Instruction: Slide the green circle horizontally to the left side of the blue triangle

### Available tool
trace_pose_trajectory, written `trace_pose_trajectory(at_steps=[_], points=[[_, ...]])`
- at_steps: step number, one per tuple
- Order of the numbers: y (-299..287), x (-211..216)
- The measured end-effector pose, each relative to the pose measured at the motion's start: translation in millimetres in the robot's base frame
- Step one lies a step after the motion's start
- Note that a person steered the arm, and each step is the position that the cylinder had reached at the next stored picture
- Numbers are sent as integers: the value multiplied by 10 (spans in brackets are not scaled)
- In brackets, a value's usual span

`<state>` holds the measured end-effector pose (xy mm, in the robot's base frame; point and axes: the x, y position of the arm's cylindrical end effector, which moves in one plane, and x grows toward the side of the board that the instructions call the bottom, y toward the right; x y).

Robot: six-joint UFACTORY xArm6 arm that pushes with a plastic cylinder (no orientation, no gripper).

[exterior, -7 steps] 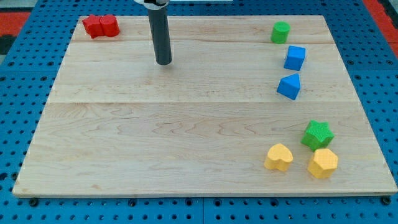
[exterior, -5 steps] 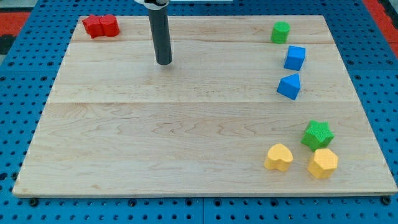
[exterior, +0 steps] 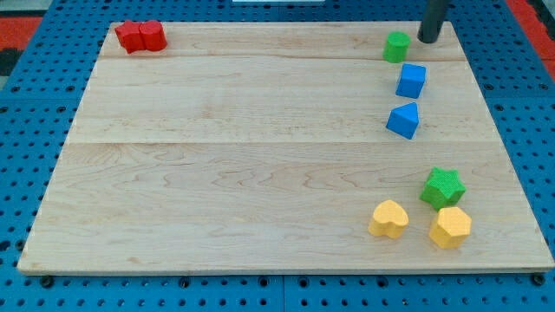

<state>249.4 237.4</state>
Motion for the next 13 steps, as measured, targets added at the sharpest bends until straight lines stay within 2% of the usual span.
trace_pose_trajectory(at_steps=[1, 2, 3, 4, 5, 6, 7, 8, 9, 11, 12, 13], points=[[-885, 49], [-2070, 49], [-2732, 201], [-2807, 688], [-2610, 172], [-3192, 78], [-3321, 547], [-2993, 703], [-2786, 447], [-2926, 1063], [-2912, 963], [-2615, 959]])
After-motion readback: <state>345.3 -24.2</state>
